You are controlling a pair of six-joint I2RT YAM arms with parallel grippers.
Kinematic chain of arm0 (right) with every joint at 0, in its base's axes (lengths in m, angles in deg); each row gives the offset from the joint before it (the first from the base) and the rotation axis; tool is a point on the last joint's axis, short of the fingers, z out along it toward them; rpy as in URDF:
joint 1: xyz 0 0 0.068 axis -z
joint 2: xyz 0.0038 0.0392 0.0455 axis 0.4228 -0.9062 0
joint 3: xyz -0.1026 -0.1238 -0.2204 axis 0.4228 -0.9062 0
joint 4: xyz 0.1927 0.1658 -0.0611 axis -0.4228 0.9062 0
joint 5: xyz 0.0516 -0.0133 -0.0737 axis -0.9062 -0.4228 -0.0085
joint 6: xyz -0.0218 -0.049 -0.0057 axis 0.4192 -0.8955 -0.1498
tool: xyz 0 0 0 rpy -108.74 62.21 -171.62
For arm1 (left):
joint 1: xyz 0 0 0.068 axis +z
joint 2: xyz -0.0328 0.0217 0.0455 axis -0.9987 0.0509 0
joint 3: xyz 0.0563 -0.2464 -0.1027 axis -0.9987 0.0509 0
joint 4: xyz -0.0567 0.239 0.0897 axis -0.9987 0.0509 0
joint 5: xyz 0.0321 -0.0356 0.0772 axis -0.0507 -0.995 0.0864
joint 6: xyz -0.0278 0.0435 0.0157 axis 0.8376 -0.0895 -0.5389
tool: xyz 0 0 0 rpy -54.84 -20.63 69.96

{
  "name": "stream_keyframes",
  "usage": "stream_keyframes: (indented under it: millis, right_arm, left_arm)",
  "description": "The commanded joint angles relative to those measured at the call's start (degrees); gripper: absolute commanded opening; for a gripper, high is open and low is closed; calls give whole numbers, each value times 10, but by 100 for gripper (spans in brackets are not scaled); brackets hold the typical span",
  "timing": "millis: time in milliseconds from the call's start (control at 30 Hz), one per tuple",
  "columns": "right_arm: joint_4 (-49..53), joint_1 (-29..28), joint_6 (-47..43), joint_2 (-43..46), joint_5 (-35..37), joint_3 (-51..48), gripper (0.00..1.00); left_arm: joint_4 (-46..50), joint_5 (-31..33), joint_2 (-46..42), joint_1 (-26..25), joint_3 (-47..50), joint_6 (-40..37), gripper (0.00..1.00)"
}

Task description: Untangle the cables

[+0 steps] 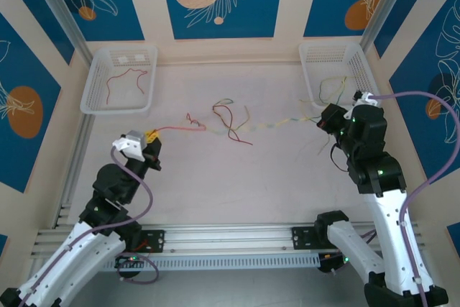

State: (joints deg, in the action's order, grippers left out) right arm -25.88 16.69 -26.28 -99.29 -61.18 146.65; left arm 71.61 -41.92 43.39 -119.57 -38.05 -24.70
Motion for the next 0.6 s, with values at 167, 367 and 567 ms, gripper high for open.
stream_keyframes:
  millis: [167, 367, 567]
  right_arm:
    - [31, 43, -39, 8, 17, 31, 0]
    - [65, 103, -57, 7, 38, 61, 0]
    - [88, 165, -63, 6, 21, 81, 0]
  left_arm:
    - [4, 67, -7, 7, 5, 13, 0]
    - [20, 124, -14, 11, 6, 19, 0]
    - [35, 172, -19, 19, 11, 30, 0]
